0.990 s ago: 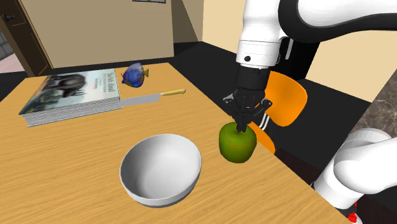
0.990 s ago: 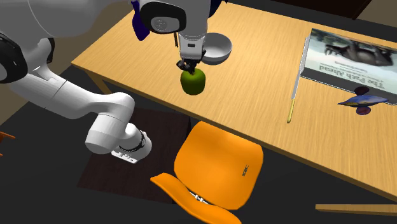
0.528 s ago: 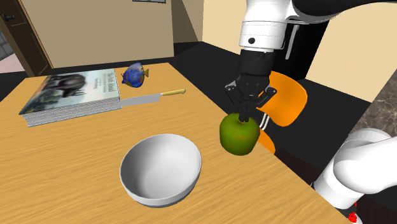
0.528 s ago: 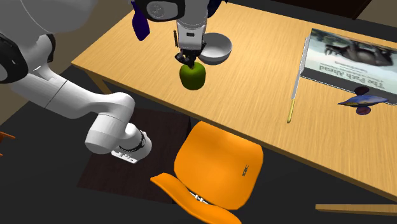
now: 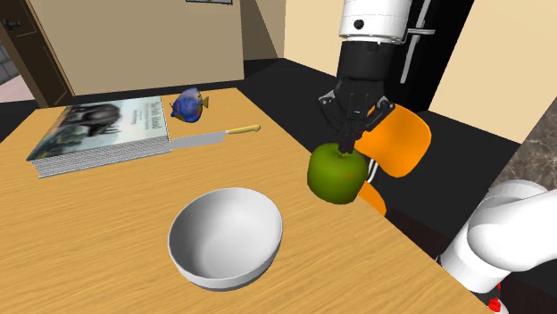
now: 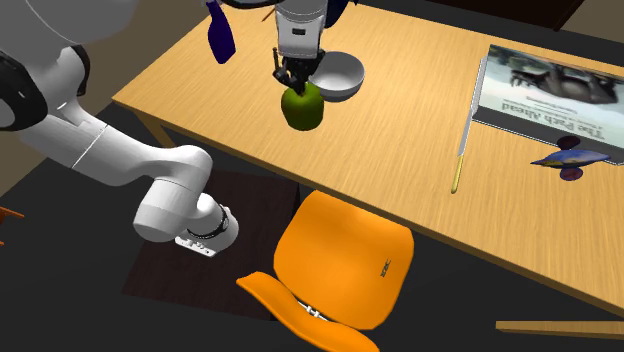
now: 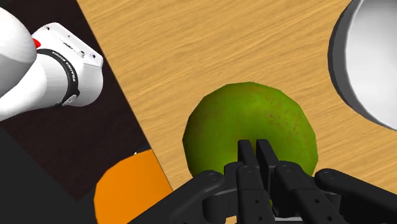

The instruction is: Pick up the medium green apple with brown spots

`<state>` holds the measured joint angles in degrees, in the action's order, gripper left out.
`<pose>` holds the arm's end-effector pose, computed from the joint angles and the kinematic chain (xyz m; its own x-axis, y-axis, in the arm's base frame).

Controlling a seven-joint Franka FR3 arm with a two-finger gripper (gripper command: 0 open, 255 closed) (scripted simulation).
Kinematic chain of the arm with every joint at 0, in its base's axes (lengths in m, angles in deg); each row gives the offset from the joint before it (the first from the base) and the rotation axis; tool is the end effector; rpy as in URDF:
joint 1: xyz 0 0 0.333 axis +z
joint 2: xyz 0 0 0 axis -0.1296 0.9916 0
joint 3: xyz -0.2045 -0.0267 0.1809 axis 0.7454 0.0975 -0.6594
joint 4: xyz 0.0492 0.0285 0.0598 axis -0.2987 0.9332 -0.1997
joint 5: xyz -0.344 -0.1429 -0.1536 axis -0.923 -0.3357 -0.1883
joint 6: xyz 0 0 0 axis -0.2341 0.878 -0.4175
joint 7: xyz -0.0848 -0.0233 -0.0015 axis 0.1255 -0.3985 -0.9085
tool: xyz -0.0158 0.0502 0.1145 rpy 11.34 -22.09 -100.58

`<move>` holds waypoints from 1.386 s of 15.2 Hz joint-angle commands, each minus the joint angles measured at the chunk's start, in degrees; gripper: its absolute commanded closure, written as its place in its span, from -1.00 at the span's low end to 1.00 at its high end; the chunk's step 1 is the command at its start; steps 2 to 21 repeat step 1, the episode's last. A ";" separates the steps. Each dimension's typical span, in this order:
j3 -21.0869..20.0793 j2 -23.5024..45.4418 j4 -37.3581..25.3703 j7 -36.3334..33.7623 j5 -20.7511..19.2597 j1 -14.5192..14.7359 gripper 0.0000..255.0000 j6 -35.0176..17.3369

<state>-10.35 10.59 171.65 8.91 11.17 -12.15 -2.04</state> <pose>0.3215 0.2300 0.5923 0.7776 -0.6109 -0.1486 -0.6232 -0.7803 -0.0532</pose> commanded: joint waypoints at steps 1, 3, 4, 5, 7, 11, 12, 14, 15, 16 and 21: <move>0.08 0.17 -0.58 -0.11 -0.08 -0.04 1.00 0.41; 0.08 0.17 -0.58 -0.11 -0.08 -0.04 1.00 0.41; 0.08 0.17 -0.58 -0.11 -0.08 -0.04 1.00 0.41; 0.08 0.17 -0.58 -0.11 -0.08 -0.04 1.00 0.41; 0.08 0.17 -0.58 -0.11 -0.08 -0.04 1.00 0.41; 0.08 0.17 -0.58 -0.11 -0.08 -0.04 1.00 0.41; 0.08 0.17 -0.58 -0.11 -0.08 -0.04 1.00 0.41; 0.08 0.17 -0.58 -0.11 -0.08 -0.04 1.00 0.41; 0.08 0.17 -0.58 -0.11 -0.08 -0.04 1.00 0.41; 0.08 0.17 -0.58 -0.11 -0.08 -0.04 1.00 0.41; 0.08 0.17 -0.58 -0.11 -0.08 -0.04 1.00 0.41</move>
